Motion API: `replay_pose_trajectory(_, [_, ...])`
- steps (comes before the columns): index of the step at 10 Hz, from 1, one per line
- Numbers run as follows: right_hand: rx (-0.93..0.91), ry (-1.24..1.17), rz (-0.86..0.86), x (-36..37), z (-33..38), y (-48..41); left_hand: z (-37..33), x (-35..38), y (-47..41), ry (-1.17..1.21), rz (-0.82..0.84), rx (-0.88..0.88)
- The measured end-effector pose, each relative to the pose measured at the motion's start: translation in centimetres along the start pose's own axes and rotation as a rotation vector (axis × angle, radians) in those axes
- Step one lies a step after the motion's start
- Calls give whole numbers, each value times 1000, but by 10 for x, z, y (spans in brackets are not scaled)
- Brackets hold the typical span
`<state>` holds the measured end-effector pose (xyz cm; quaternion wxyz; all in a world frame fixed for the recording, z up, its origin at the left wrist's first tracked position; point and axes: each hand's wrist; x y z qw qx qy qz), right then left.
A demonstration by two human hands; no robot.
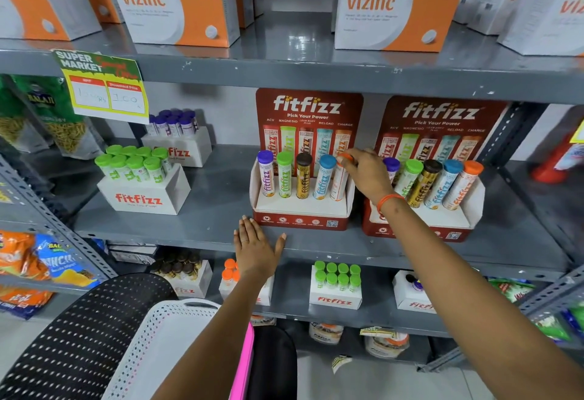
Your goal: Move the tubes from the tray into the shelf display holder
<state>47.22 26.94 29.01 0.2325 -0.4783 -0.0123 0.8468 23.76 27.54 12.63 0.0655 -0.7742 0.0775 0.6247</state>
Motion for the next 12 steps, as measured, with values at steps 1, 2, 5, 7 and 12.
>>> replay_pose_trajectory(1, [-32, 184, 49, -3, 8, 0, 0, -1, 0, 8, -1, 2])
replay_pose_trajectory(2, [-97, 335, 68, -5, 14, 1, 0, -1, 1, 12, 9, 4])
replay_pose_trajectory(5, [-151, 308, 357, -30, 27, -16, 2, -2, 1, 27, 10, 31])
replay_pose_trajectory(7, [-47, 331, 202, -20, 29, -13, 3, -1, 0, 28, 12, 35])
replay_pose_trajectory(12, [9, 281, 136, -39, 36, 15, -31, -62, 3, 75, 212, -70])
Point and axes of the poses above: each hand's wrist, its own y-axis away from the middle knuckle, its own x-axis out of the palm, z = x × y, and after that the axes turned 5 degrees about x, right-handed
